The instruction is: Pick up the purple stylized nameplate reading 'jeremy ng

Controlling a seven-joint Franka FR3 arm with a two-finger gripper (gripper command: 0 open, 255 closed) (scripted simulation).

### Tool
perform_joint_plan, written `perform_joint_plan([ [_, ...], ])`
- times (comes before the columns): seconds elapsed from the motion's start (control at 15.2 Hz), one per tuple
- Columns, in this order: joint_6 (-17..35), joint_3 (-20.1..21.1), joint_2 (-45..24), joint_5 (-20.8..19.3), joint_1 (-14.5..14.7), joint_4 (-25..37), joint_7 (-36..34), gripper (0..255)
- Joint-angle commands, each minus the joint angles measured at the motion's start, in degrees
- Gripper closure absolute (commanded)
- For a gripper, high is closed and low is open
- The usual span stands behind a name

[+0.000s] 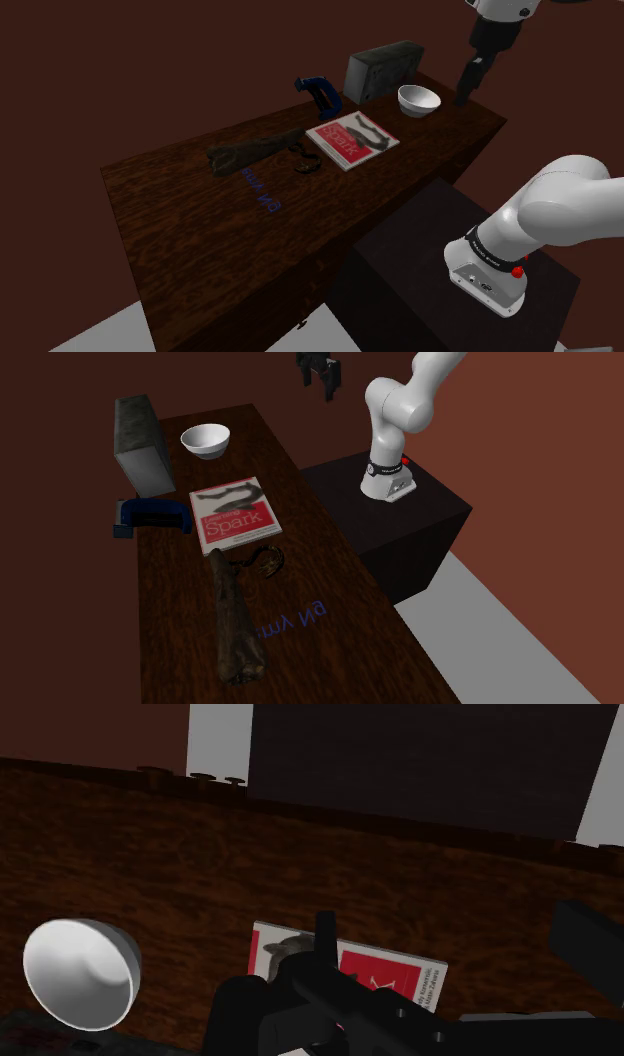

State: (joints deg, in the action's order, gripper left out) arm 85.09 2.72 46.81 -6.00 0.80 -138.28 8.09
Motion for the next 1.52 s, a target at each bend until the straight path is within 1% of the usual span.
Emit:
perform_joint_plan([
  [0.0, 0.00, 0.00, 0.00, 0.00, 0.00, 0.00, 0.00, 0],
  [0.4, 9.58, 4.50, -6.59, 4.06, 1.87, -2.54, -5.62, 0],
  [0.79, 19.23, 9.07, -15.67, 6.80, 3.37, -2.40, -10.95, 0],
  [1.12, 26.75, 12.80, -24.73, 7.57, 4.15, -0.18, -15.48, 0],
  [1.45, 33.25, 16.21, -34.78, 6.43, 4.67, 3.91, -20.48, 0],
])
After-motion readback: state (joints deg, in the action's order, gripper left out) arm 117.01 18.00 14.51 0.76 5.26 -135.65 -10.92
